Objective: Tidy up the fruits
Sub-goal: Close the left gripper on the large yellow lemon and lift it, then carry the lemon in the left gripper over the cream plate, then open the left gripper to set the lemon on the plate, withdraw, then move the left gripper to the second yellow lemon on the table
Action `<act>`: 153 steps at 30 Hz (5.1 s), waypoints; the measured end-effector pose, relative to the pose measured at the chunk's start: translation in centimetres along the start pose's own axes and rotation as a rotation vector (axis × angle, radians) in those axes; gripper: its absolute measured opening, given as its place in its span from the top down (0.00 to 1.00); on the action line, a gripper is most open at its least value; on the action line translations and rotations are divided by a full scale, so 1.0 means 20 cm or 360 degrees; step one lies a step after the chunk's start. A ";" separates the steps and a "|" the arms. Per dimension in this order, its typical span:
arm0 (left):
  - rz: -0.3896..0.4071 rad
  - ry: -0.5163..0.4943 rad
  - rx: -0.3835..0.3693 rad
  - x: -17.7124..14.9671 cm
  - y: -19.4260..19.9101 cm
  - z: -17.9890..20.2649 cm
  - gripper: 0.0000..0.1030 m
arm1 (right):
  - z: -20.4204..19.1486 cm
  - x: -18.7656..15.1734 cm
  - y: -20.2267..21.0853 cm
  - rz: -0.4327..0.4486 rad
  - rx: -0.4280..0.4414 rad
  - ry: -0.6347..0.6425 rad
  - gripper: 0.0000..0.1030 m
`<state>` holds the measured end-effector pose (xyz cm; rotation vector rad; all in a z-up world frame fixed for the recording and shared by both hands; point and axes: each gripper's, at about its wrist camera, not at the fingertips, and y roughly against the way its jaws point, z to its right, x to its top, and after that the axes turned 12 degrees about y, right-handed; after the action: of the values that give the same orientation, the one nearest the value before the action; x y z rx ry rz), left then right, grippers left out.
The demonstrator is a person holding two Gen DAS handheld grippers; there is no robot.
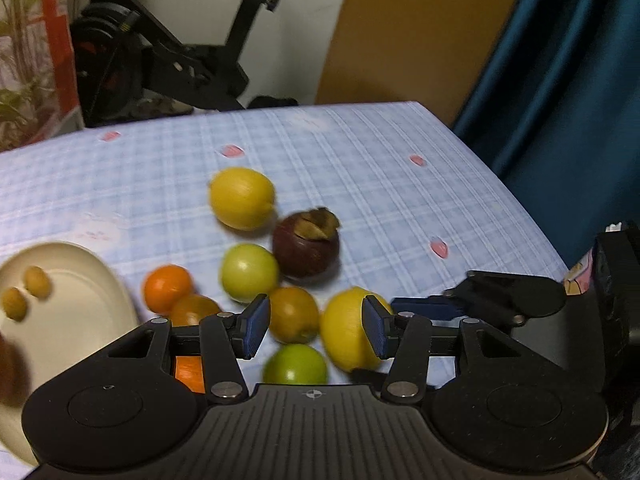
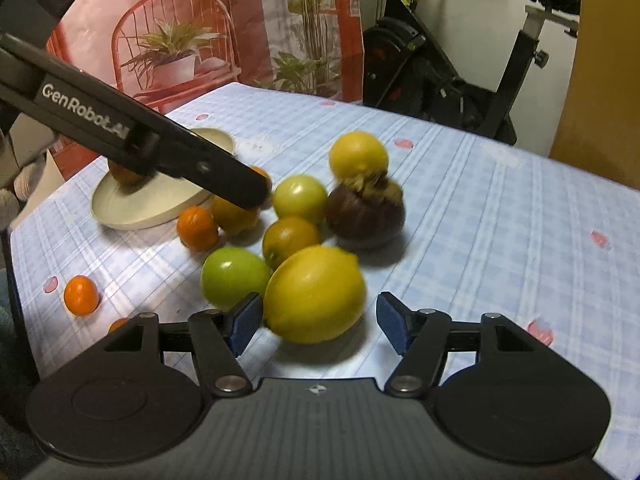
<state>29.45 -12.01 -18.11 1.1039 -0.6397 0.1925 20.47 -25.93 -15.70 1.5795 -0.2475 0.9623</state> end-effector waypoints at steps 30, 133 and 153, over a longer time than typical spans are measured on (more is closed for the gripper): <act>-0.0117 -0.0117 -0.0041 -0.07 -0.23 0.14 0.49 | 0.05 -0.07 -0.06 0.0083 0.0047 -0.0233 0.40; 0.0456 0.0339 0.0340 0.25 0.55 -0.67 0.49 | -0.20 0.79 -0.40 0.0148 0.0088 0.0261 0.40; 0.0340 0.0164 0.0207 0.26 0.31 -0.30 0.48 | 0.32 0.38 -0.01 0.0179 -0.0158 -0.0007 0.40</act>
<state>33.21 -4.78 -12.24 1.1416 -0.6596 0.4773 28.12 -28.96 -10.29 1.4895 -0.3848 1.0178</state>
